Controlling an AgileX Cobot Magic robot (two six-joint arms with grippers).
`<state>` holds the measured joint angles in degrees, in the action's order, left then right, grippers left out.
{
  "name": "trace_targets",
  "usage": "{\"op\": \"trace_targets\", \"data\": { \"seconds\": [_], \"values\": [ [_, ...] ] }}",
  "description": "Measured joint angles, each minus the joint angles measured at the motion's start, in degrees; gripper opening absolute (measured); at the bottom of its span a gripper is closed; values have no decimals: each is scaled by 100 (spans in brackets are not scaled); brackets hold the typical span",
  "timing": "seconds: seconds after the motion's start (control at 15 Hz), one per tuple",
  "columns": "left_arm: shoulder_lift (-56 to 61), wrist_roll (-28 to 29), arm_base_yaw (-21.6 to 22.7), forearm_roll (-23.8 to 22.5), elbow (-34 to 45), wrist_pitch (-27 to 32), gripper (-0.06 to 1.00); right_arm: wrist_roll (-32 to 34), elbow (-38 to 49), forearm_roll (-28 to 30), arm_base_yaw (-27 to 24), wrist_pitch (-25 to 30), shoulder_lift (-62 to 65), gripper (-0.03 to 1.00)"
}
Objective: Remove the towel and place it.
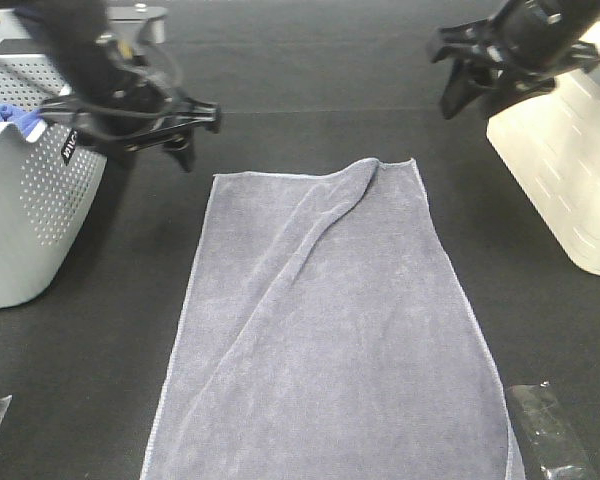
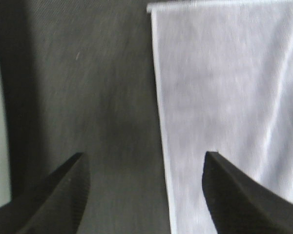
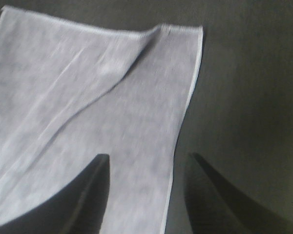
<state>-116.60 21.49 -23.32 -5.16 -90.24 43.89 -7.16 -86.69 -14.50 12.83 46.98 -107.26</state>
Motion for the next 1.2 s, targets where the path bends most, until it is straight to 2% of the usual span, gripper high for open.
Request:
{"op": "trace_targets", "data": {
  "seconds": [0.07, 0.27, 0.33, 0.4, 0.47, 0.53, 0.67, 0.73, 0.8, 1.2],
  "values": [
    [0, 0, 0, 0, 0, 0, 63, 0, 0, 0, 0, 0, 0, 46],
    [-951, -11, 46, -218, -1238, 435, 60, -17, -630, 97, 0, -281, -831, 46],
    [-1536, -11, 206, -223, -1977, 705, 60, -29, -997, 378, 0, -395, -1295, 46],
    [-1536, -11, 206, -223, -1977, 705, 60, -29, -997, 378, 0, -395, -1295, 46],
    [-1799, -11, 309, -178, -2343, 802, 59, -29, -1163, 498, 0, -453, -1524, 46],
    [-2212, -201, 464, 86, -2962, 882, 59, -34, -1427, 670, 0, -751, -1960, 46],
    [-2561, -453, 476, 453, -3478, 894, 59, -34, -1484, 716, 0, -1197, -2229, 46],
    [-2561, -453, 476, 453, -3478, 894, 59, -34, -1484, 716, 0, -1197, -2229, 46],
    [-2773, -533, 464, 676, -3667, 894, 59, -40, -1518, 745, 0, -1553, -2510, 46],
    [-2876, -584, 464, 716, -3678, 900, 59, -69, -1541, 739, 0, -1971, -2968, 44]
  ]
}}
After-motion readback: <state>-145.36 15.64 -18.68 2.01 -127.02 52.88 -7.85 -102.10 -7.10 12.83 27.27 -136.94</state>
